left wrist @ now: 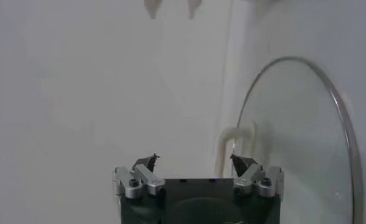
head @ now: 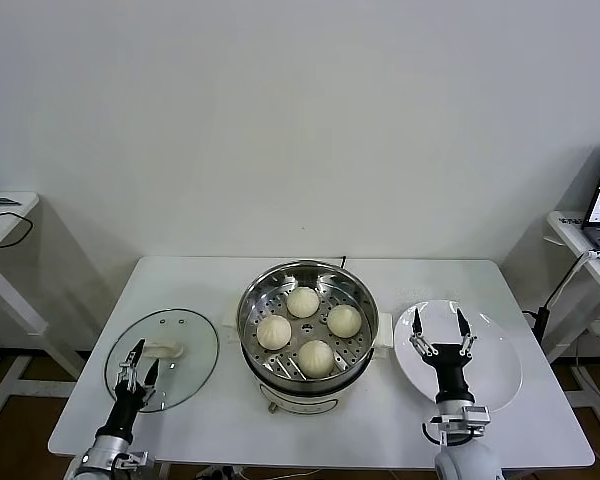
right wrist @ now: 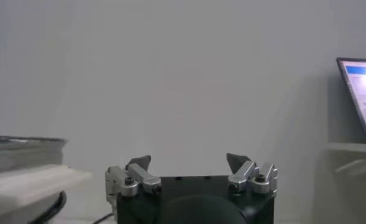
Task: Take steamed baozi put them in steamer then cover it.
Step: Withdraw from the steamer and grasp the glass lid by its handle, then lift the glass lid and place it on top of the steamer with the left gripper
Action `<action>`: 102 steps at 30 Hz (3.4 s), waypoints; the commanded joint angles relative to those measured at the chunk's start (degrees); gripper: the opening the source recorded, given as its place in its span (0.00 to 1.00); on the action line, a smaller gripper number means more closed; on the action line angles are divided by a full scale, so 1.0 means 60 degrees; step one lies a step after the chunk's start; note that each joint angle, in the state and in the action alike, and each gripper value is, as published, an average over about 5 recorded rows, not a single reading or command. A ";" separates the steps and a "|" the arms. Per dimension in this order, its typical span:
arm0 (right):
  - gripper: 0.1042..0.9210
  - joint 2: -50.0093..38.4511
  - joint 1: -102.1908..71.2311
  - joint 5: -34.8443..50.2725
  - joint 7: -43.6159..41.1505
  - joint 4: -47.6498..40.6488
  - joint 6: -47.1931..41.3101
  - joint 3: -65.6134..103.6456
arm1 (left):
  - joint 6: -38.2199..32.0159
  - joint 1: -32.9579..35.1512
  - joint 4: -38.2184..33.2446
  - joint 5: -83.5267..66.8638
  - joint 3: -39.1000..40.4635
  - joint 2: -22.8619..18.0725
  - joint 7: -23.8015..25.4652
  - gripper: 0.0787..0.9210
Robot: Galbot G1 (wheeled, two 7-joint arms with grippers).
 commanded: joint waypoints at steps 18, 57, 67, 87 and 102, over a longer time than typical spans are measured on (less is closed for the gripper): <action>0.88 0.0291 -0.0290 -0.0485 -0.0115 -0.0135 0.0095 0.0057 | 0.0669 -0.1248 0.0776 0.0668 0.0255 0.0004 0.0235 0.88; 0.88 0.0098 -0.0207 -0.0487 0.0217 0.0204 -0.0103 0.0188 | 0.1048 -0.1471 0.0626 0.0343 0.0489 0.0015 0.0747 0.19; 0.88 0.0184 -0.0186 -0.0560 0.0204 0.0155 -0.0077 0.0163 | 0.1673 -0.0636 -0.2192 -0.0467 -0.0378 0.0378 0.0988 0.13; 0.88 0.0353 -0.0679 -0.0678 0.0109 0.0200 0.0045 0.0424 | 0.4929 -0.0671 -0.7311 -0.1557 0.2701 0.0650 0.1736 0.13; 0.88 0.0848 -0.0848 -0.0878 0.0131 -0.0123 0.0422 0.0837 | 0.7766 -0.2395 -0.6669 -0.0641 0.6872 0.0275 0.3701 0.13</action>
